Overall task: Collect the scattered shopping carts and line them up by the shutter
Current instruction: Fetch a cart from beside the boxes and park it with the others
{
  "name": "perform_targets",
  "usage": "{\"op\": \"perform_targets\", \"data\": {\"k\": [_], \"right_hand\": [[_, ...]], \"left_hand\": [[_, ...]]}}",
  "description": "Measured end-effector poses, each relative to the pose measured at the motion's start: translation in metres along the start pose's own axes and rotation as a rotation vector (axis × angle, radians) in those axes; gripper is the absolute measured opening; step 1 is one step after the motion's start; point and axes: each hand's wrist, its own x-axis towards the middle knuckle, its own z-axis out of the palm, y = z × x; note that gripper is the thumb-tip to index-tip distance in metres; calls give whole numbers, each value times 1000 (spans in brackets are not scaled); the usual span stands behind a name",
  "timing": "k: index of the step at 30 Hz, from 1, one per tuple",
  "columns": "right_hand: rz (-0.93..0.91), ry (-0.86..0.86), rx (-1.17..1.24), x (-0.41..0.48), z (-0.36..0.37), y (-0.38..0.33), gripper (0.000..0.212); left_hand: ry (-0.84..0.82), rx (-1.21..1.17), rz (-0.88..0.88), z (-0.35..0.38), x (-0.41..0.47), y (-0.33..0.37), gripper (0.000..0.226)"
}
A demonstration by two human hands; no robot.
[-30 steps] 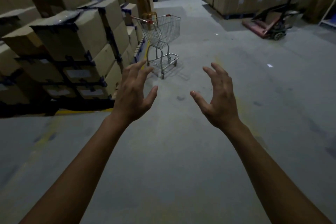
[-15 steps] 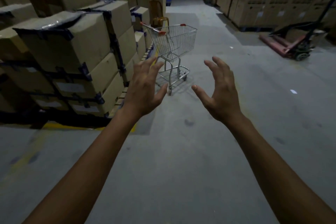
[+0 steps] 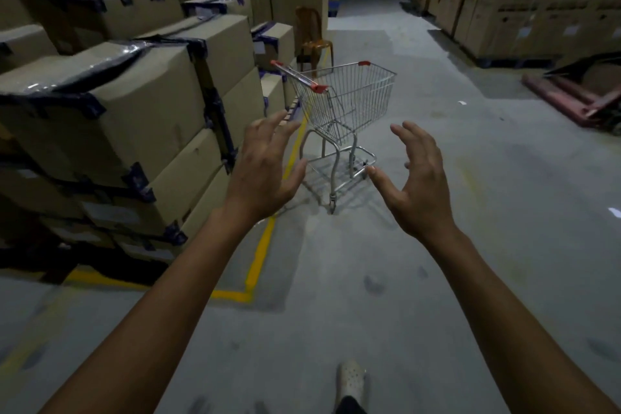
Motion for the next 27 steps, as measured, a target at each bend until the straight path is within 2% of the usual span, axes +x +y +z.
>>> {"op": "perform_targets", "data": {"k": [6,16,27], "right_hand": [[18,-58,55,137,83,88,72],[12,-157,39,301,223,170,73],[81,-199,-98,472,430,236,72]], "left_hand": [[-48,34,-45,82,119,-82,54],[-25,5,-95,180,252,-232,53],[-85,-96,-104,302,389,-473,47]]}}
